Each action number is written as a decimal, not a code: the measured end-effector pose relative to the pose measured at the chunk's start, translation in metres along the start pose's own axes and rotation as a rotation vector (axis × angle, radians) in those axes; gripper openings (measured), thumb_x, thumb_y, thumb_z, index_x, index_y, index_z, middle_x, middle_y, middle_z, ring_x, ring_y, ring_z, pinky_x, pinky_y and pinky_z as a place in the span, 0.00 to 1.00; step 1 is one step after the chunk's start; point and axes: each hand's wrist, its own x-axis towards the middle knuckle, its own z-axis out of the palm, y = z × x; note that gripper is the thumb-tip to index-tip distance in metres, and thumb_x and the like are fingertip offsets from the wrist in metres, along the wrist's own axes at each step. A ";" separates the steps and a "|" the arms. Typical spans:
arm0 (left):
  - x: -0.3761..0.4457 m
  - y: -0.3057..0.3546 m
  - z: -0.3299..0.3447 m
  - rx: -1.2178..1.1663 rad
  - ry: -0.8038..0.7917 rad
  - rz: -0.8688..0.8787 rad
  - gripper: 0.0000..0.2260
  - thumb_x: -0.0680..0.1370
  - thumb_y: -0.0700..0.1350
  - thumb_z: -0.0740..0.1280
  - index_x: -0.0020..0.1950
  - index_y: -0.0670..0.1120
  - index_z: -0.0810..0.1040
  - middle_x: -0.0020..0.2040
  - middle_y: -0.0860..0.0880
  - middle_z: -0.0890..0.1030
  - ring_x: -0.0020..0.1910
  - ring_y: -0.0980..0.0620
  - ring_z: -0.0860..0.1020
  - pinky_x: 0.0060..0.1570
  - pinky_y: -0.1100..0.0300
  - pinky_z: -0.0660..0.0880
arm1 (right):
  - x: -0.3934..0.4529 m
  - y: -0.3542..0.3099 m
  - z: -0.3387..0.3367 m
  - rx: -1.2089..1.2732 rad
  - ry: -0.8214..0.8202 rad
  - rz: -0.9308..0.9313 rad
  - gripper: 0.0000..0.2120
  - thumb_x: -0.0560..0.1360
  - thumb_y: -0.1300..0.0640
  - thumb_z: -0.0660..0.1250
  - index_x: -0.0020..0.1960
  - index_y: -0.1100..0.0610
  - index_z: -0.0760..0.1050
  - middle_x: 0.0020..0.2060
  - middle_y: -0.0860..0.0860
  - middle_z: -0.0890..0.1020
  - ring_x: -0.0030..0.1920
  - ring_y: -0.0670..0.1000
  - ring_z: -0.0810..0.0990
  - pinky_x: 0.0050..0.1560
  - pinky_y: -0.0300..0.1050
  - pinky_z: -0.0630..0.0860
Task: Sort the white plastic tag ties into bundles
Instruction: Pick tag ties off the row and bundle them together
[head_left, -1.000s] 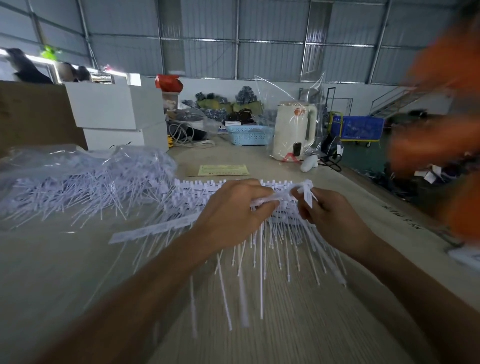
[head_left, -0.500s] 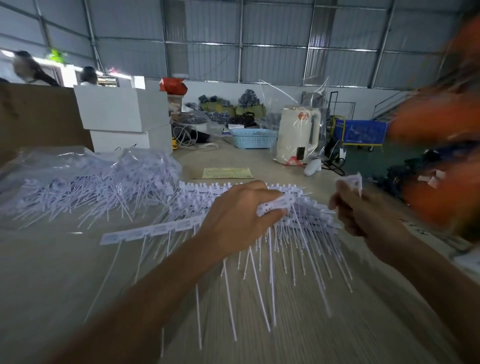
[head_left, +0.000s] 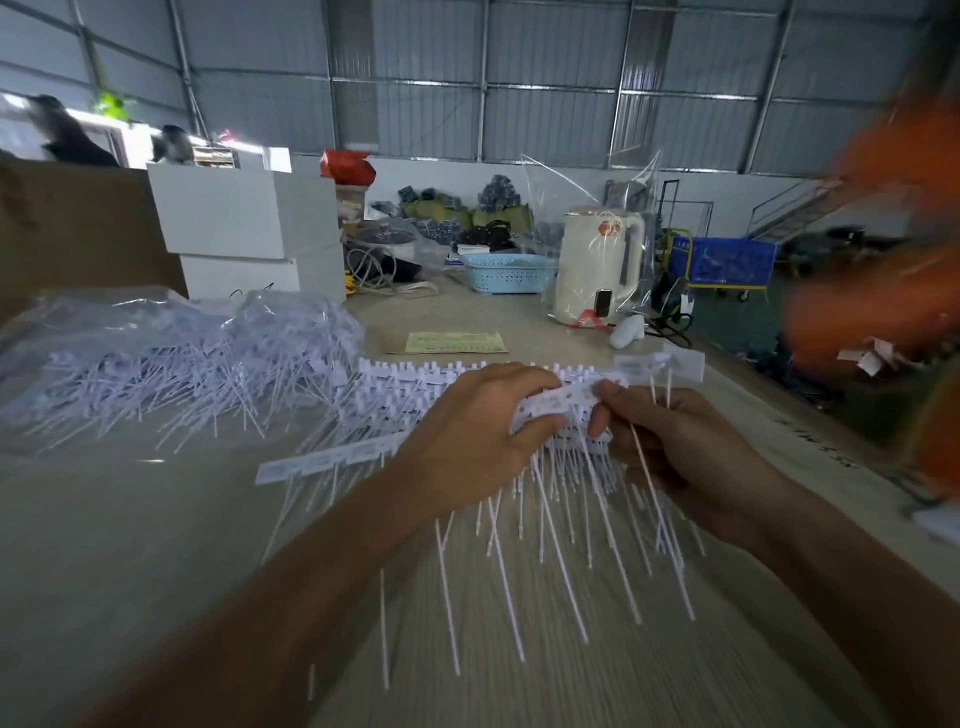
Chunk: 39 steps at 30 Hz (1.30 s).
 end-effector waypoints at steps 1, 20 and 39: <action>0.000 -0.001 -0.001 0.043 0.002 0.016 0.13 0.81 0.49 0.67 0.62 0.46 0.80 0.55 0.49 0.82 0.53 0.49 0.78 0.54 0.52 0.74 | -0.001 0.000 0.002 -0.019 -0.005 -0.015 0.19 0.80 0.48 0.64 0.40 0.61 0.80 0.26 0.51 0.60 0.26 0.48 0.55 0.27 0.42 0.51; 0.000 -0.011 0.002 -0.131 -0.073 0.069 0.10 0.82 0.44 0.66 0.53 0.39 0.83 0.45 0.42 0.83 0.44 0.46 0.81 0.47 0.50 0.75 | 0.006 0.008 -0.018 -0.752 0.048 -0.480 0.16 0.82 0.64 0.63 0.37 0.52 0.78 0.29 0.37 0.78 0.30 0.37 0.74 0.35 0.30 0.66; 0.003 -0.016 -0.017 -0.242 -0.258 -0.032 0.10 0.79 0.43 0.70 0.59 0.43 0.84 0.48 0.47 0.86 0.46 0.51 0.83 0.49 0.53 0.78 | 0.005 0.011 -0.022 -1.155 0.139 -0.750 0.11 0.78 0.52 0.59 0.45 0.50 0.79 0.34 0.48 0.81 0.29 0.52 0.74 0.28 0.41 0.65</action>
